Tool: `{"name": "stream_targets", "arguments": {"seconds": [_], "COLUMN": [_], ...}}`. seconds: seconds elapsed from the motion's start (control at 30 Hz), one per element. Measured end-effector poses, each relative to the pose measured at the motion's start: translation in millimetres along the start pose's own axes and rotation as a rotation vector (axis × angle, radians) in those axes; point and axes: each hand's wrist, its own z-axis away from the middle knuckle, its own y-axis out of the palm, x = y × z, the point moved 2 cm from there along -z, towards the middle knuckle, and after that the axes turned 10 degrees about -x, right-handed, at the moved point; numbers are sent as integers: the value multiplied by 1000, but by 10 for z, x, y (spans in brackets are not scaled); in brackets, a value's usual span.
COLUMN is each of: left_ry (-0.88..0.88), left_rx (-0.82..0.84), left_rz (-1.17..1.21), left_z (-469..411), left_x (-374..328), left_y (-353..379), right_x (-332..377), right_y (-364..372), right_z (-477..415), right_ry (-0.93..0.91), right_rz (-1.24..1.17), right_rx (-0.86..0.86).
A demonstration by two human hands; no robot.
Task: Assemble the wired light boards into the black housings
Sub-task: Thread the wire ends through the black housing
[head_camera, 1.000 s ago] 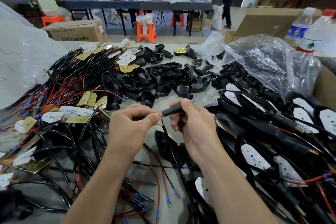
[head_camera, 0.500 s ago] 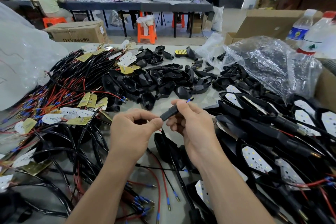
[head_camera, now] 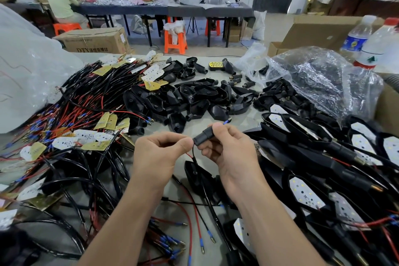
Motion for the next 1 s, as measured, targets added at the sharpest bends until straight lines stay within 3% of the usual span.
{"name": "stream_targets", "arguments": {"seconds": [0.27, 0.57, 0.77, 1.0], "left_ry": [-106, -54, -163, 79], "left_rx": [0, -54, 111, 33], "left_rz": [122, -12, -55, -282], "left_z": [-25, 10, 1, -40], "left_x": [17, 41, 77, 60], "left_y": [-3, 9, 27, -76], "right_x": [40, 9, 27, 6], "right_y": [-8, 43, 5, 20], "right_z": [2, 36, 17, 15], "right_ry": [14, 37, 52, 102], "right_rz": [-90, -62, -105, 42], "right_rx": [-34, -20, -31, 4]}}
